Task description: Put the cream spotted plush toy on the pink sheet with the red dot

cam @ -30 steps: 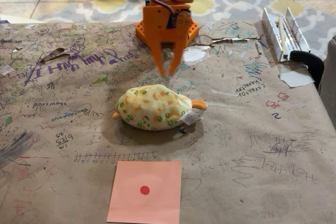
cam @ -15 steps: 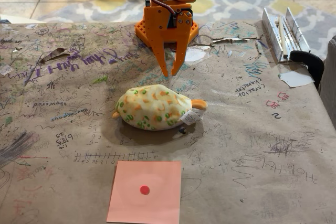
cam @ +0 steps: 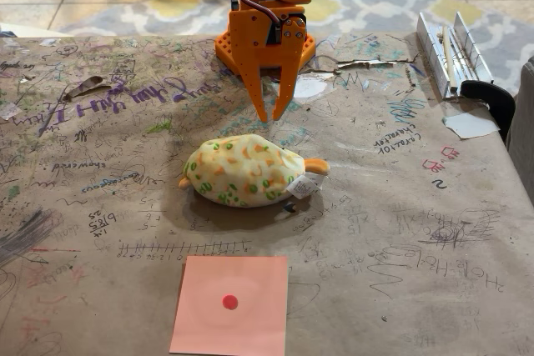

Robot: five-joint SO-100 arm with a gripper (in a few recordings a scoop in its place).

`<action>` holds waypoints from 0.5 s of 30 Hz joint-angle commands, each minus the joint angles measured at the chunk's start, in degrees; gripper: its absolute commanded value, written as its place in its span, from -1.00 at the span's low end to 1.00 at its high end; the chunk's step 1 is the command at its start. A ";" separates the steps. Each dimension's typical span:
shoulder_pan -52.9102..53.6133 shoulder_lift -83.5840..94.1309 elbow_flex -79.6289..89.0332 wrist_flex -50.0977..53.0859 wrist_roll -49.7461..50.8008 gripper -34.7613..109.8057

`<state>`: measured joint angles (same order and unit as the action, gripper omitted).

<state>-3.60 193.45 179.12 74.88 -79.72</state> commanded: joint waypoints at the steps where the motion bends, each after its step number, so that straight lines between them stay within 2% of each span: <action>1: 0.09 -0.18 -1.05 1.05 -0.97 -0.52; 6: 0.70 -0.35 -1.05 0.44 -1.49 -0.52; 8: 0.53 -3.16 -1.49 -4.83 2.29 -0.52; 12: 3.08 -19.25 -9.23 -10.46 -0.35 -0.52; 15: 3.34 -31.46 -18.28 -13.10 1.23 -0.51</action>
<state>-0.44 170.95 171.39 64.51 -78.57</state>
